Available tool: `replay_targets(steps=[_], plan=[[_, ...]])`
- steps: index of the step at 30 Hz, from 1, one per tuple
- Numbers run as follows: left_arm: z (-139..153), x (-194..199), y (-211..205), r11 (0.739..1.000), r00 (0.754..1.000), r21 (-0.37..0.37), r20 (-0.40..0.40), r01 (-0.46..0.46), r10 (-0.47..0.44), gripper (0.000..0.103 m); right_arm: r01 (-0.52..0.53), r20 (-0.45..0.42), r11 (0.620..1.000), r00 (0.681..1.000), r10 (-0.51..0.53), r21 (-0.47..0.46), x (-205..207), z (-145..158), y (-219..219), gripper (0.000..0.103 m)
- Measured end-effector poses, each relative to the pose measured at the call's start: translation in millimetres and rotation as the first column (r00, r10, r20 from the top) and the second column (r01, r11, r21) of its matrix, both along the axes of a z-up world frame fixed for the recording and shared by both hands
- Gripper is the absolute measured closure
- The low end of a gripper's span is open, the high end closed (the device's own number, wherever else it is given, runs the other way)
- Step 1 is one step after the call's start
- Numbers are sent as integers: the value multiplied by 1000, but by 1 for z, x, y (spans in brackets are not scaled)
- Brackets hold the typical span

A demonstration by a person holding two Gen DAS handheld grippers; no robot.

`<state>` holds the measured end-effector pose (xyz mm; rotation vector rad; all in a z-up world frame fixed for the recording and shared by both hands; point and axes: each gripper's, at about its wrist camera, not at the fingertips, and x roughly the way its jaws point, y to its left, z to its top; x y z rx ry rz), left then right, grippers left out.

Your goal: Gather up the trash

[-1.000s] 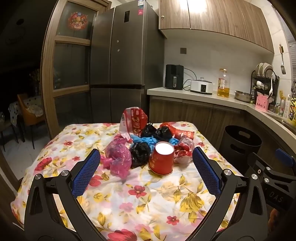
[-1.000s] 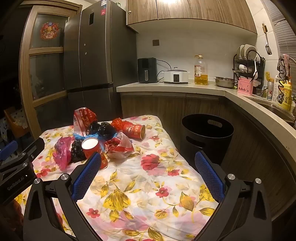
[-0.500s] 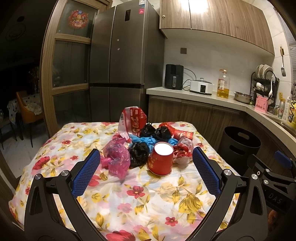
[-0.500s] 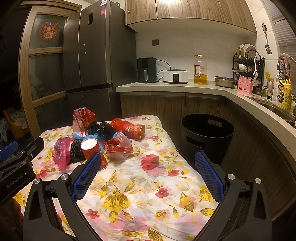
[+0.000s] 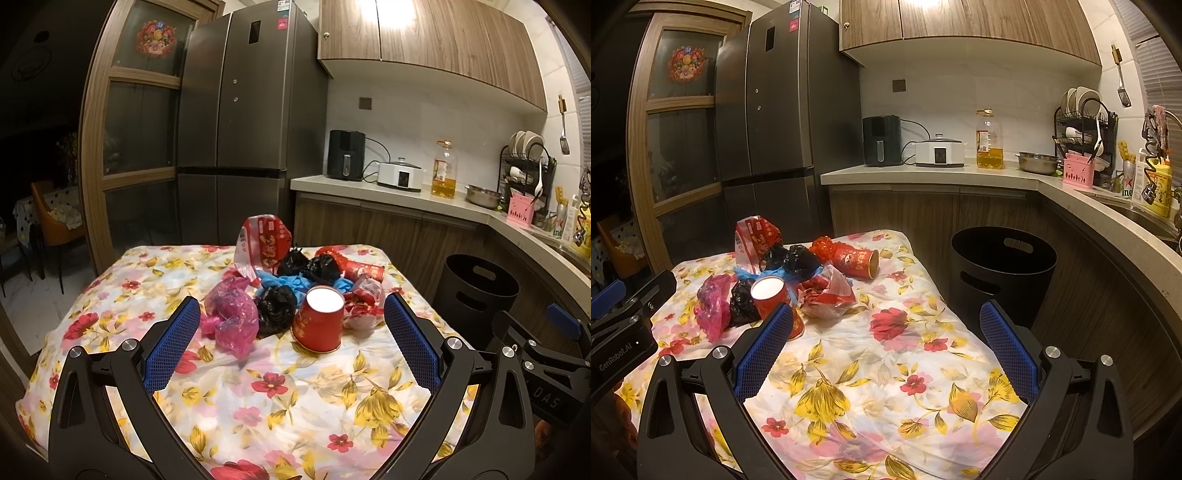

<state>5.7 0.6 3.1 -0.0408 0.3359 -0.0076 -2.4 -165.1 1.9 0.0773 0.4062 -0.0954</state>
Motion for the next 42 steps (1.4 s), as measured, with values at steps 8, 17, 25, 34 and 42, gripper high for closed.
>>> replay_targets(steps=[8,17,25,34,42], plan=[[2,0,-1,1000,1000,0,4,2,-2,5,4,4,1000,1000,-4,1,-1,0,0,5],[2,1,-2,1000,1000,-3,4,4,-4,5,2,5,1000,1000,-2,3,-1,0,0,5],[3,2,-3,1000,1000,-4,4,6,-6,5,4,5,1000,1000,-4,5,0,0,0,5],[4,3,-3,1000,1000,-11,8,7,-7,5,4,6,1000,1000,-4,6,1,0,0,5],[4,3,-3,1000,1000,-10,8,7,-7,5,3,5,1000,1000,-3,8,0,-1,-1,5]])
